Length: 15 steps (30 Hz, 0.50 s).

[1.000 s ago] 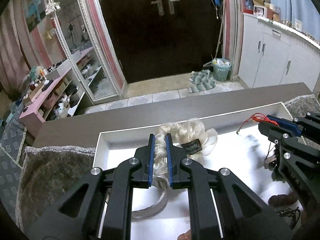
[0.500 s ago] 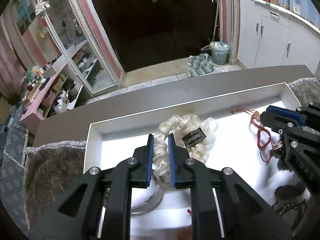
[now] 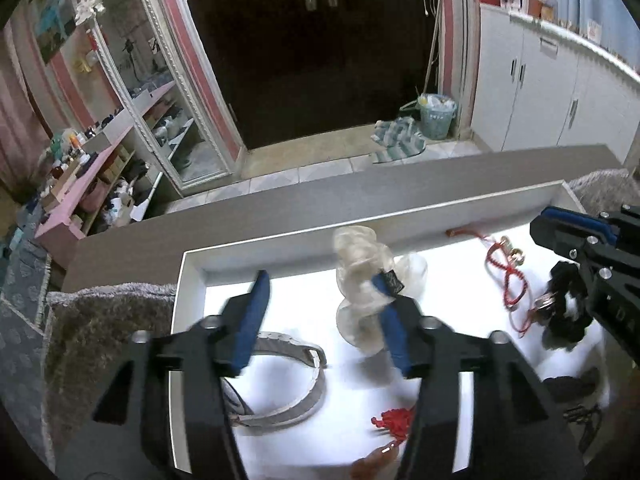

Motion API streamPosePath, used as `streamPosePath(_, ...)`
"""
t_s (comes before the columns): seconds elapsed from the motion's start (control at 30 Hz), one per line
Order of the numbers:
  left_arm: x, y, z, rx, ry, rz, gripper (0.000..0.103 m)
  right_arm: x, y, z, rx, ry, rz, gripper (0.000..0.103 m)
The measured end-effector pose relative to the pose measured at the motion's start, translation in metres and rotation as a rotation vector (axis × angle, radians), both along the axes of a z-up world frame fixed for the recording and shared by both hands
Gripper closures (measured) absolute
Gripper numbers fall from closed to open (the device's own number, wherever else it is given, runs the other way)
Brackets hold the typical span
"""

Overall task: Organize jewelry
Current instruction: 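Open both tools to drop the charm string and scrunchie into the tray, then withdraw both open tools from the tray back over the rug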

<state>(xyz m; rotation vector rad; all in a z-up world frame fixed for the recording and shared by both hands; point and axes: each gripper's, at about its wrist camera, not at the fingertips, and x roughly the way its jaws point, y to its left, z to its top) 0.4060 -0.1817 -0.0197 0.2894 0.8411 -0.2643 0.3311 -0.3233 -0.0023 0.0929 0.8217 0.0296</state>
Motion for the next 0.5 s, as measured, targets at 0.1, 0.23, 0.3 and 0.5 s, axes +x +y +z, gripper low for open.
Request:
streamPosePath(0.1, -0.002, 0.010, 0.013, -0.035, -0.009, 0.008, 0.049, -0.007, -0.006, 0.014, 0.007, -0.029, -0.011, 0.093)
streamPosePath(0.23, -0.014, 0.033, 0.043, -0.081, -0.054, 0.046, 0.045, -0.028, -0.020, 0.043, 0.015, -0.090, -0.050, 0.085)
streamPosePath(0.3, -0.023, 0.043, 0.057, -0.075, -0.068, 0.046, 0.043, -0.044, -0.024, 0.057, -0.008, -0.102, -0.050, 0.067)
streamPosePath(0.5, -0.073, 0.100, 0.096, -0.072, -0.128, 0.065, 0.037, -0.126, -0.041, 0.086, -0.109, -0.146, -0.083, 0.063)
